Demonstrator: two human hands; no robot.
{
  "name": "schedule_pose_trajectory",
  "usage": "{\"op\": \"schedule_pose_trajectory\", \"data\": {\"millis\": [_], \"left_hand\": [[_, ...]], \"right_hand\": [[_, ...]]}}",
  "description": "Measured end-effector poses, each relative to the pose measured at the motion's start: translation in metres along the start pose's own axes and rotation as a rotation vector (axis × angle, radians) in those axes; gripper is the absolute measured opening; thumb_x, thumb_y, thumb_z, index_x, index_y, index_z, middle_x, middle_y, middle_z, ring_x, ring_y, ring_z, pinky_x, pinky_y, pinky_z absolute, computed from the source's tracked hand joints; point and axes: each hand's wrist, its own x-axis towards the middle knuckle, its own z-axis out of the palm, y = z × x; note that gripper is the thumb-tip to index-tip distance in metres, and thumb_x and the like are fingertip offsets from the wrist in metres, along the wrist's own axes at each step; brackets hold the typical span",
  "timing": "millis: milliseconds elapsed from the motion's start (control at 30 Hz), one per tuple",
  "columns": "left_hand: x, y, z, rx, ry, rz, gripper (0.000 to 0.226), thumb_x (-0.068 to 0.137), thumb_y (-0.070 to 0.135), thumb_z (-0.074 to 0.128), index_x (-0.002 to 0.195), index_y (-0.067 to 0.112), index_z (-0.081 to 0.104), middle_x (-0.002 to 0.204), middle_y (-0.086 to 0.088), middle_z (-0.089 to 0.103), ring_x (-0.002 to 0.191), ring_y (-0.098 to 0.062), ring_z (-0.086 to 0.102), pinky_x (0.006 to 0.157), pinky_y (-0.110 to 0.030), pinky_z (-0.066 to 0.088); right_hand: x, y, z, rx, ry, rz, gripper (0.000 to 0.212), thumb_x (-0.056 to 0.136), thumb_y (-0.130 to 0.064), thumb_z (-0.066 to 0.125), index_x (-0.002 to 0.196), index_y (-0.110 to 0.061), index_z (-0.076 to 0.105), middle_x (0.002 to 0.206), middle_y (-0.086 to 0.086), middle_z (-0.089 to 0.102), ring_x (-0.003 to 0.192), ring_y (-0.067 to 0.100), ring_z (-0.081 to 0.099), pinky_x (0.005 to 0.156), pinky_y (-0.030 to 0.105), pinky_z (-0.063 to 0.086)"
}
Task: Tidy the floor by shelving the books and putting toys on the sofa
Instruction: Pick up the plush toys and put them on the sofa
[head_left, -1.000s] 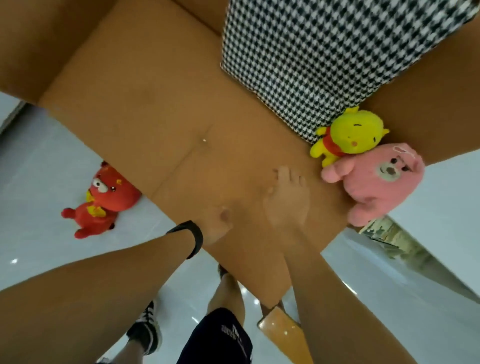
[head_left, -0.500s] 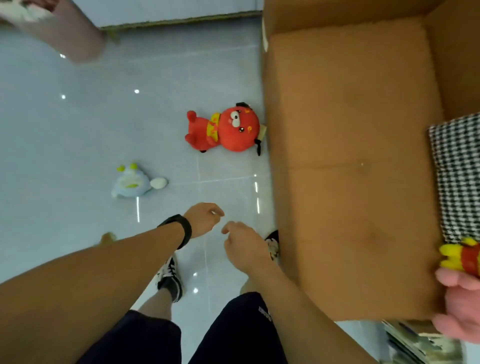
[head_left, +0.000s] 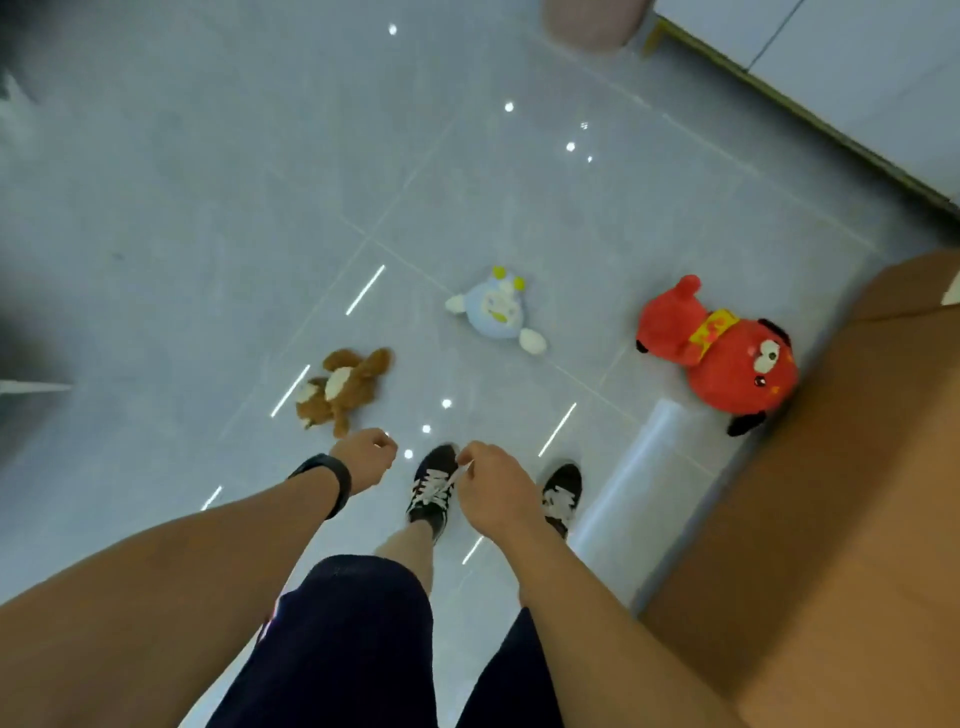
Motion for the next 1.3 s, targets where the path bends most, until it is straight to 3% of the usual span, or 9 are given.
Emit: {"op": "schedule_pose_trajectory", "data": {"millis": [100,267,533,633,733,933,1067,1200,1300], "left_hand": [[0.028,-0.027,-0.012,-0.067,0.035,-0.04,0.016,0.099,0.023,0.052,0.105,0.017,0.066,0.102,-0.009,0.07,0.091,-0.029,0.067,0.091,-0.042,0.056],[0.085,-0.068,-0.002,-0.085,-0.012,-0.089,0.02,0.098,0.02,0.052,0.113,0.018,0.065,0.109,-0.006,0.065,0.099,-0.029,0.065,0.094,-0.041,0.053],[0.224,-0.128,-0.004,-0.366,0.112,-0.219,0.035,0.095,0.023,0.056,0.13,0.021,0.053,0.109,-0.012,0.066,0.092,-0.03,0.067,0.084,-0.04,0.055],[0.273,-0.151,0.002,-0.063,0.138,-0.154,0.06,0.094,0.027,0.059,0.148,0.024,0.033,0.125,-0.011,0.06,0.104,-0.031,0.063,0.082,-0.039,0.05],[0.334,-0.17,0.001,0.346,0.186,-0.047,0.07,0.088,0.027,0.061,0.148,0.026,0.024,0.131,-0.008,0.045,0.111,-0.034,0.056,0.077,-0.041,0.046],[0.472,-0.191,-0.002,0.421,0.219,-0.096,0.102,0.081,0.034,0.07,0.155,0.034,0.0,0.157,-0.013,0.015,0.142,-0.042,0.025,0.104,-0.054,0.042],[0.523,-0.195,0.005,0.542,0.292,-0.11,0.101,0.082,0.055,0.067,0.155,0.037,-0.002,0.152,-0.017,0.03,0.136,-0.041,0.037,0.106,-0.057,0.033],[0.528,-0.194,0.011,0.658,0.415,0.218,0.063,0.083,0.049,0.065,0.135,0.035,0.032,0.126,-0.009,0.054,0.114,-0.036,0.054,0.1,-0.053,0.036],[0.504,-0.184,0.037,0.901,0.3,0.636,0.067,0.084,0.022,0.065,0.142,0.032,0.032,0.15,-0.009,0.04,0.141,-0.035,0.036,0.109,-0.051,0.032]], "right_hand": [[0.036,-0.006,0.005,-0.196,0.003,-0.025,0.031,0.101,-0.023,0.046,0.131,-0.02,0.056,0.129,0.002,0.056,0.114,0.023,0.056,0.095,0.038,0.049],[0.119,0.013,0.008,-0.613,0.021,-0.124,0.034,0.098,-0.02,0.043,0.132,-0.018,0.05,0.126,0.003,0.051,0.11,0.025,0.052,0.089,0.036,0.045],[0.287,0.02,0.045,-0.659,0.061,-0.017,0.031,0.098,-0.021,0.046,0.129,-0.017,0.047,0.128,0.005,0.047,0.109,0.026,0.049,0.087,0.038,0.047],[0.348,0.027,0.069,-0.655,0.102,0.083,0.039,0.097,-0.022,0.05,0.135,-0.015,0.041,0.137,0.008,0.04,0.115,0.032,0.048,0.089,0.044,0.049],[0.412,0.039,0.097,-0.704,0.152,0.142,0.043,0.095,-0.023,0.055,0.134,-0.015,0.037,0.14,0.01,0.035,0.12,0.036,0.045,0.089,0.047,0.048],[0.541,0.074,0.114,-0.824,0.278,0.273,0.091,0.09,-0.031,0.066,0.158,-0.035,0.005,0.165,0.011,0.002,0.145,0.048,0.019,0.108,0.067,0.03],[0.587,0.101,0.118,-0.644,0.29,0.327,0.109,0.089,-0.035,0.072,0.16,-0.027,-0.011,0.161,0.02,0.013,0.139,0.048,0.035,0.11,0.055,0.036],[0.583,0.106,0.127,-0.719,0.369,0.236,0.082,0.095,-0.039,0.062,0.157,-0.009,0.019,0.146,0.02,0.046,0.13,0.039,0.049,0.104,0.047,0.04],[0.569,0.096,0.137,-0.844,0.36,0.166,0.047,0.095,-0.039,0.058,0.128,-0.005,0.056,0.125,0.017,0.064,0.118,0.037,0.059,0.096,0.046,0.046]]}}
